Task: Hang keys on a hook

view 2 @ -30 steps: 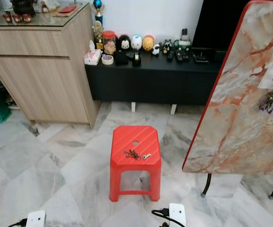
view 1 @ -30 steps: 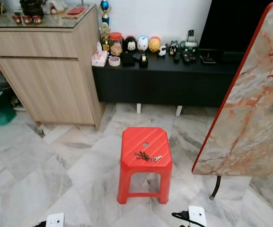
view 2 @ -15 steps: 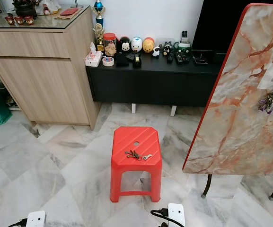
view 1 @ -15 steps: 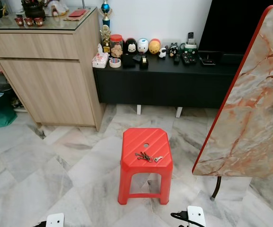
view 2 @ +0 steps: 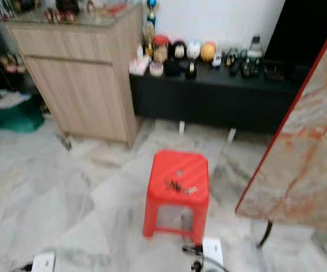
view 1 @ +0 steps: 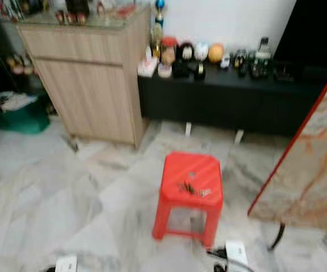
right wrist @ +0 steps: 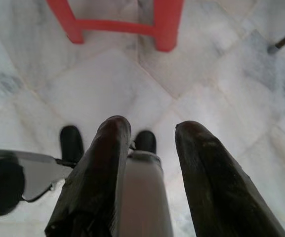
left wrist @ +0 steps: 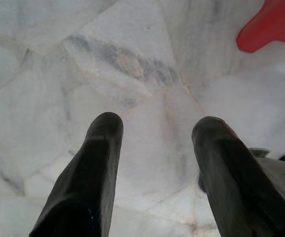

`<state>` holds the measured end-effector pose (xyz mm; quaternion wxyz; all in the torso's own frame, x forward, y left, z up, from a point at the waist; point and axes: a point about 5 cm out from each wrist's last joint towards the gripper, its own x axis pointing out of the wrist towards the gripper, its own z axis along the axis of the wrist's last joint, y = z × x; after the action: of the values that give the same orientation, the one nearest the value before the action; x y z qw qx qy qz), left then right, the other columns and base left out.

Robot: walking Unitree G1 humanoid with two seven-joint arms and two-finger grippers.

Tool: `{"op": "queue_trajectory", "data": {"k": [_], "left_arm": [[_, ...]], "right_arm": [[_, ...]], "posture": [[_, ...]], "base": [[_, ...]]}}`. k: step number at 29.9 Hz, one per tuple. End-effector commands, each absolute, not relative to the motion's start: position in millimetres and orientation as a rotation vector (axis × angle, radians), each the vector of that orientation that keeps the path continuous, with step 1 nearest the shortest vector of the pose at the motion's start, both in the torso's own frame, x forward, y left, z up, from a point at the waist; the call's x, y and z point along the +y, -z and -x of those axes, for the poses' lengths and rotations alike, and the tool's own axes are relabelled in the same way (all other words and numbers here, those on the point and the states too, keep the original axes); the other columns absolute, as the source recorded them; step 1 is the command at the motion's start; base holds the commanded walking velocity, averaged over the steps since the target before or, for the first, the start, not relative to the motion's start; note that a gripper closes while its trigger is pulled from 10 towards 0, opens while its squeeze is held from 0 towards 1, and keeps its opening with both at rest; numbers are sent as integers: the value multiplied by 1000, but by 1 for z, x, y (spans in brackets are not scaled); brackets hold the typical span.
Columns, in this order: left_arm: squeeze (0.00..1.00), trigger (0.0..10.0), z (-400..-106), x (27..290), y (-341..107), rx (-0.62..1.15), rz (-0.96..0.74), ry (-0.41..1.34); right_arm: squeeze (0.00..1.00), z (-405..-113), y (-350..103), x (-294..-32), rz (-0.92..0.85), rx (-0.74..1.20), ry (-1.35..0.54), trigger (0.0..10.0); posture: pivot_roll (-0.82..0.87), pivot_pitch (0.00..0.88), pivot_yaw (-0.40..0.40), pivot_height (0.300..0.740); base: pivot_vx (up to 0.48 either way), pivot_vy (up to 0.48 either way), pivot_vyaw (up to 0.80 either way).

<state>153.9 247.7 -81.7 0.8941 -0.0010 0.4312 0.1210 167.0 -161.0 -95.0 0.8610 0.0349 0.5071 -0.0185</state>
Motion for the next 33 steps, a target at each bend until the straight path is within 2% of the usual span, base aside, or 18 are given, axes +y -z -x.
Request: {"op": "queue_trajectory", "data": {"k": [1, 9, 33], "left_arm": [[0, 10000, -149, 247, 85, 922, 3, -242], [0, 10000, -149, 246, 85, 921, 3, -241], [0, 10000, -149, 246, 84, 919, 9, -237]], "right_arm": [[0, -166, 95, -160, -88, 1064, 43, 10000], [0, -166, 95, -160, -100, 1060, 47, 10000], [0, -167, 95, -159, -116, 1047, 47, 10000]], "posture": [[30, 0, -6, 740], [31, 0, -5, 740], [29, 0, -5, 740]], "base": [[0, 0, 0], [120, 0, 0], [290, 0, 0]]}}
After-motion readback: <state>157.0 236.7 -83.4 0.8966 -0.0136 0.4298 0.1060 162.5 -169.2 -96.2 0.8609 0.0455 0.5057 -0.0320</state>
